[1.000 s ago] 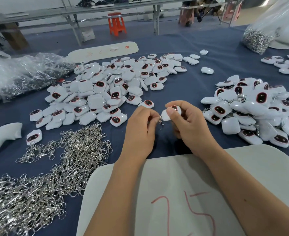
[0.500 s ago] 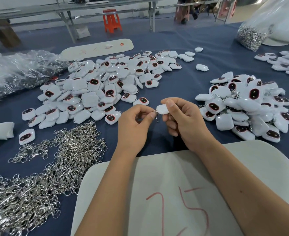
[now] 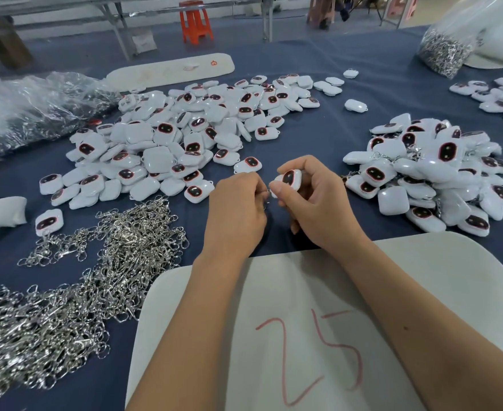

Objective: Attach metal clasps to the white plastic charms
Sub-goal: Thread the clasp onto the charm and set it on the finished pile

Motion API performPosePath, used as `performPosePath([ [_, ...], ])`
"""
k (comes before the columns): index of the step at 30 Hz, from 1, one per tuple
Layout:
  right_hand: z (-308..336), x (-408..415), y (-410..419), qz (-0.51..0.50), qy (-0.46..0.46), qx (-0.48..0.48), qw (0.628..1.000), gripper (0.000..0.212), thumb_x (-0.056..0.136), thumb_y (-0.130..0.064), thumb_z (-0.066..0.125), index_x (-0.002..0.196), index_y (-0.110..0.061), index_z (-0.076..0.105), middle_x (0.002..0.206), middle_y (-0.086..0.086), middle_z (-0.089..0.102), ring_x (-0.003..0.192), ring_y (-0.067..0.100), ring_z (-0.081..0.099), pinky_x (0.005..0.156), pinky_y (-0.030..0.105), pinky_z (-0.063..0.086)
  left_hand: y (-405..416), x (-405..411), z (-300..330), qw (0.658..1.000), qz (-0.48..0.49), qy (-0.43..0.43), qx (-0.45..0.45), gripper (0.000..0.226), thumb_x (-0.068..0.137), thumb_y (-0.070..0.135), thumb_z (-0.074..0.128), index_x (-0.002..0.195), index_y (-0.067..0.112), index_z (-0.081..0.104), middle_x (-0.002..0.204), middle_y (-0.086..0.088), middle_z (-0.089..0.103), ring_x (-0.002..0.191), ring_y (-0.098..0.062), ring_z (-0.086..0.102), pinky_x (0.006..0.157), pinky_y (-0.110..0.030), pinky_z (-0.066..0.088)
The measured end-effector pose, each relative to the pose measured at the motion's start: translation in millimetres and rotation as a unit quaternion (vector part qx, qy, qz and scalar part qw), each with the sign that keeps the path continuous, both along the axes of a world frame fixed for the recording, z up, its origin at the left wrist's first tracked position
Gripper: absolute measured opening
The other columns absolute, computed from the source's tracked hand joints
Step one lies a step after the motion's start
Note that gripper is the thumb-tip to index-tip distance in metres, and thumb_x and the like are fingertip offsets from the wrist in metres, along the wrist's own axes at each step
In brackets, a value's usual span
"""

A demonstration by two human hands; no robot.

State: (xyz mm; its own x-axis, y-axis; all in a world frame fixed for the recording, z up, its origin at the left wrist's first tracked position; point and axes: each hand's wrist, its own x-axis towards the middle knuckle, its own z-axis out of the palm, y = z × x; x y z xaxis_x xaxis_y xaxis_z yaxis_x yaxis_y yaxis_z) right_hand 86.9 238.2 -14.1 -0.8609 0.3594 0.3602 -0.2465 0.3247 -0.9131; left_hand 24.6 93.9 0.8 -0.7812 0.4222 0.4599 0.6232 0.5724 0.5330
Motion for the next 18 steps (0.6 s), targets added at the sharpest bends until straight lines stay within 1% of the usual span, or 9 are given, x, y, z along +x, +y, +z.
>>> performPosePath([
  [1,0.5,-0.4,-0.3,0.005,0.005,-0.021,1.0,0.014,0.098,-0.023,0.072,0.107,-0.017,0.063,0.073,-0.001,0.07,0.046,0.022,0.058,0.039,0.03,0.048,-0.1,1.0,0.0,0.999,-0.003,-0.025,0.032,0.013,0.09,0.006,0.068,0.079,0.012,0.068,0.075,0.005,0.067,0.073,-0.018,0.058,0.072,-0.033,0.045],
  [3,2.2,-2.0,1.4,0.035,0.019,-0.109,0.993,0.011,0.101,-0.017,0.068,0.11,-0.011,0.063,0.072,0.003,0.069,0.05,0.018,0.054,0.042,0.03,0.05,2.3,3.0,0.5,0.984,-0.005,-0.104,0.145,0.016,0.09,0.004,0.07,0.079,0.015,0.069,0.076,0.011,0.069,0.075,-0.006,0.062,0.075,-0.019,0.048],
  [5,4.8,-2.3,3.6,0.066,0.023,-0.182,0.981,0.011,0.103,-0.016,0.065,0.112,-0.009,0.064,0.073,0.007,0.068,0.052,0.015,0.051,0.045,0.029,0.05,8.1,5.7,1.9,0.938,-0.017,-0.21,0.273,0.021,0.092,0.001,0.069,0.08,0.018,0.068,0.081,0.012,0.072,0.082,-0.003,0.067,0.082,-0.017,0.051],
  [6,5.5,-2.1,4.2,0.079,0.021,-0.207,0.975,0.012,0.103,-0.017,0.064,0.112,-0.009,0.064,0.074,0.007,0.068,0.053,0.014,0.05,0.047,0.028,0.049,10.9,6.7,2.5,0.895,-0.038,-0.283,0.343,0.021,0.094,-0.001,0.066,0.082,0.016,0.067,0.085,0.01,0.074,0.086,-0.008,0.069,0.086,-0.021,0.053],
  [8,6.0,-2.0,5.1,0.098,0.015,-0.244,0.965,0.015,0.101,-0.018,0.065,0.114,-0.01,0.064,0.076,0.008,0.068,0.054,0.014,0.05,0.05,0.026,0.049,13.8,7.9,3.3,0.781,-0.094,-0.432,0.442,0.016,0.099,0.0,0.06,0.088,0.01,0.065,0.087,-0.003,0.074,0.086,-0.017,0.071,0.086,-0.026,0.057],
  [9,5.7,-2.0,5.9,0.105,0.012,-0.257,0.961,0.017,0.1,-0.018,0.066,0.115,-0.01,0.064,0.077,0.009,0.068,0.055,0.014,0.051,0.051,0.026,0.049,13.3,8.4,4.5,0.739,-0.113,-0.48,0.459,0.013,0.1,0.002,0.058,0.09,0.008,0.065,0.086,-0.007,0.073,0.085,-0.019,0.07,0.084,-0.025,0.058],
  [10,5.4,-2.4,6.7,0.111,0.007,-0.269,0.957,0.02,0.099,-0.018,0.068,0.116,-0.01,0.064,0.078,0.009,0.069,0.056,0.014,0.052,0.053,0.026,0.05,12.3,8.5,5.4,0.718,-0.121,-0.508,0.461,0.013,0.101,0.004,0.058,0.092,0.007,0.065,0.085,-0.009,0.072,0.084,-0.019,0.069,0.081,-0.024,0.058],
  [14,3.8,-2.7,8.7,0.131,-0.016,-0.272,0.953,0.03,0.092,-0.012,0.072,0.121,-0.011,0.064,0.084,0.013,0.068,0.061,0.016,0.054,0.058,0.028,0.051,9.8,8.6,8.7,0.684,-0.117,-0.542,0.473,0.012,0.101,0.004,0.057,0.095,0.007,0.068,0.081,-0.006,0.069,0.079,-0.014,0.066,0.073,-0.021,0.056],
  [18,2.0,-3.1,8.5,0.128,-0.019,-0.257,0.958,0.032,0.092,-0.01,0.071,0.122,-0.01,0.063,0.08,0.008,0.067,0.061,0.015,0.054,0.058,0.028,0.051,10.0,8.6,7.7,0.682,-0.11,-0.533,0.489,0.02,0.101,0.002,0.056,0.086,0.011,0.066,0.084,-0.005,0.067,0.076,-0.013,0.066,0.071,-0.021,0.056],
])
